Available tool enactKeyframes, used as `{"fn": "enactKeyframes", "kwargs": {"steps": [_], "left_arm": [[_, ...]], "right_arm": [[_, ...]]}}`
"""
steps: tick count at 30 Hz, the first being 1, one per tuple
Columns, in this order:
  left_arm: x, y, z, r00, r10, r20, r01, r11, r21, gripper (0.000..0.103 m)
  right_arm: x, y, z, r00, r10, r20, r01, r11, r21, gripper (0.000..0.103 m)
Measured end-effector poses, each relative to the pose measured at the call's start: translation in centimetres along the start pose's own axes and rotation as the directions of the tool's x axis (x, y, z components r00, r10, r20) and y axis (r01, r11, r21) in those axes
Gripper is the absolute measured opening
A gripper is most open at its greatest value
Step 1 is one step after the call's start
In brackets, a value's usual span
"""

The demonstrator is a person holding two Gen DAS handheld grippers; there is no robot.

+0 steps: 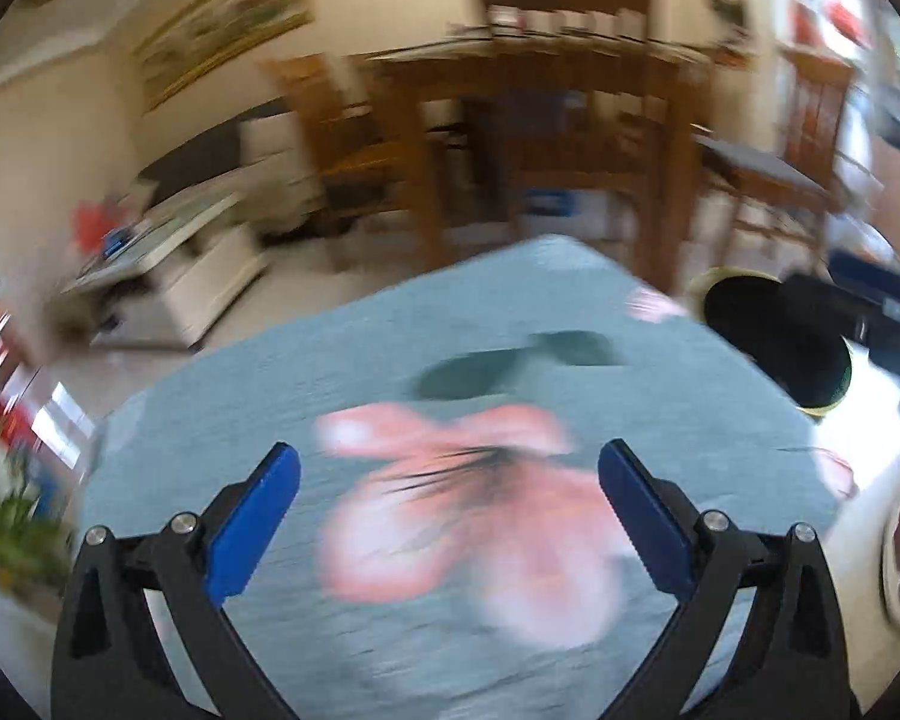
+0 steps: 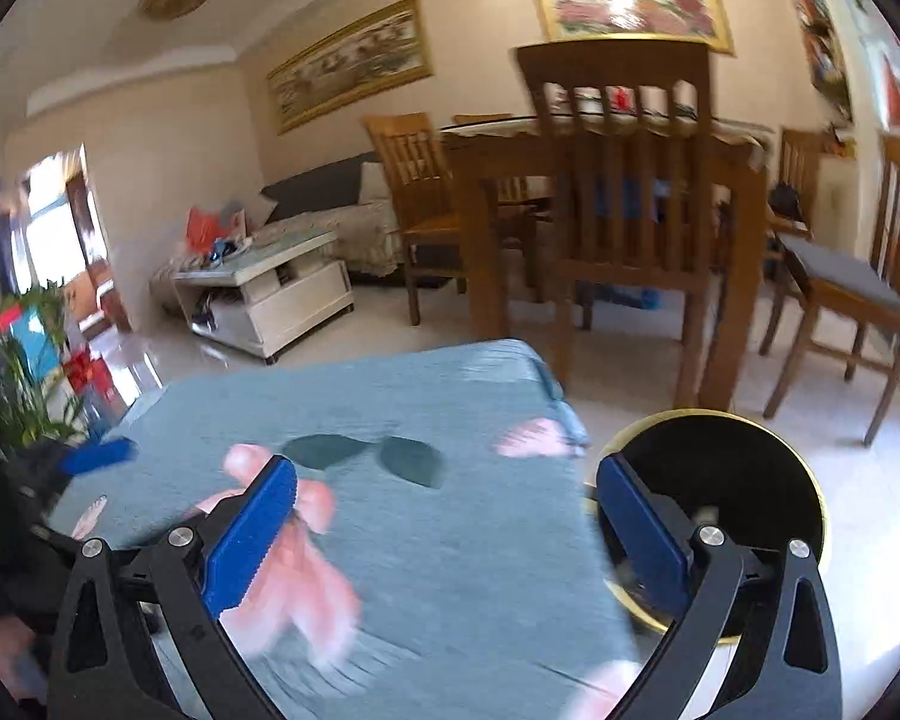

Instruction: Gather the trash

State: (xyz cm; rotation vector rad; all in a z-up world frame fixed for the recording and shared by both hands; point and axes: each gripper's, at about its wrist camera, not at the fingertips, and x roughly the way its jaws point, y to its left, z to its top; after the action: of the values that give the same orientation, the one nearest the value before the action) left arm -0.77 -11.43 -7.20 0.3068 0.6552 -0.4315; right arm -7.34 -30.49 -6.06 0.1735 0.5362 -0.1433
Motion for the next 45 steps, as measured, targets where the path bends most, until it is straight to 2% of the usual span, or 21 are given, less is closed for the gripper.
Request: {"fn": "enactKeyframes", "kwargs": {"steps": [4,6,8,11,12,13,14,15,17,18,20,23,28,31,35,40,43,45], "left_arm": [[-1.1,6.4,-0.9,0.995,0.095,-0.004,-0.095,0.988,-0.121,0.100],[-0.9,9.0,-1.3,0.995,0.102,-0.019,-0.104,0.979,-0.178,0.100],[-0.3,11.0,-1.7,0.994,0.106,-0.035,-0.111,0.966,-0.235,0.100],[0.2,12.4,-1.8,0.991,0.127,-0.045,-0.134,0.957,-0.257,0.100],[0.2,12.5,-2.1,0.989,0.139,-0.046,-0.146,0.957,-0.252,0.100],[0.4,12.3,-2.1,0.985,0.162,-0.056,-0.171,0.956,-0.238,0.100],[0.8,12.2,-2.0,0.983,0.174,-0.065,-0.184,0.956,-0.228,0.100],[1.1,11.8,-2.1,0.979,0.192,-0.074,-0.204,0.956,-0.213,0.100],[1.3,10.8,-2.2,0.972,0.222,-0.081,-0.234,0.953,-0.195,0.100],[1.4,10.5,-2.2,0.972,0.222,-0.082,-0.234,0.953,-0.192,0.100],[1.5,10.1,-2.2,0.969,0.233,-0.087,-0.246,0.950,-0.195,0.100],[1.3,9.6,-1.9,0.968,0.236,-0.087,-0.250,0.946,-0.205,0.100],[0.9,9.7,-1.7,0.971,0.223,-0.083,-0.237,0.944,-0.230,0.100],[0.4,10.0,-1.5,0.965,0.249,-0.078,-0.261,0.932,-0.253,0.100],[0.1,10.6,-1.2,0.967,0.245,-0.074,-0.256,0.924,-0.284,0.100],[-0.1,10.7,-0.6,0.954,0.290,-0.081,-0.301,0.908,-0.292,0.100],[-0.4,10.5,-0.3,0.957,0.279,-0.079,-0.290,0.909,-0.299,0.100],[-0.7,10.3,0.0,0.952,0.295,-0.085,-0.307,0.905,-0.296,0.100]], "right_arm": [[3.6,3.3,0.6,0.994,0.031,-0.101,-0.027,0.999,0.046,0.100],[4.6,4.5,1.1,0.992,0.025,-0.127,-0.019,0.998,0.052,0.100],[4.1,5.9,2.3,0.996,-0.030,-0.088,0.033,0.999,0.033,0.100],[3.1,6.5,2.0,0.999,0.036,0.014,-0.036,0.999,-0.007,0.100],[4.0,7.1,1.4,0.999,0.013,-0.029,-0.014,0.998,-0.058,0.100],[6.1,7.6,0.5,0.987,-0.051,-0.155,0.029,0.989,-0.143,0.100],[7.1,7.7,-0.3,0.976,-0.060,-0.210,0.025,0.986,-0.164,0.100],[7.2,7.3,-0.8,0.975,-0.029,-0.222,0.002,0.992,-0.123,0.100],[6.2,7.4,-0.7,0.983,-0.018,-0.180,-0.001,0.995,-0.104,0.100],[5.5,8.0,-0.4,0.990,-0.033,-0.138,0.016,0.992,-0.121,0.100],[4.9,8.4,0.3,0.993,-0.053,-0.109,0.038,0.991,-0.131,0.100],[5.5,8.9,1.0,0.989,-0.084,-0.118,0.067,0.987,-0.145,0.100],[6.6,9.2,1.2,0.984,-0.056,-0.168,0.035,0.991,-0.125,0.100],[6.3,9.7,1.7,0.985,-0.043,-0.166,0.023,0.992,-0.124,0.100],[5.9,10.3,2.3,0.988,-0.030,-0.151,0.011,0.992,-0.127,0.100],[5.9,10.3,2.3,0.987,-0.043,-0.157,0.023,0.992,-0.124,0.100],[5.8,10.1,2.1,0.987,-0.043,-0.156,0.025,0.993,-0.114,0.100],[5.8,10.2,2.0,0.986,-0.039,-0.161,0.020,0.993,-0.115,0.100]]}}
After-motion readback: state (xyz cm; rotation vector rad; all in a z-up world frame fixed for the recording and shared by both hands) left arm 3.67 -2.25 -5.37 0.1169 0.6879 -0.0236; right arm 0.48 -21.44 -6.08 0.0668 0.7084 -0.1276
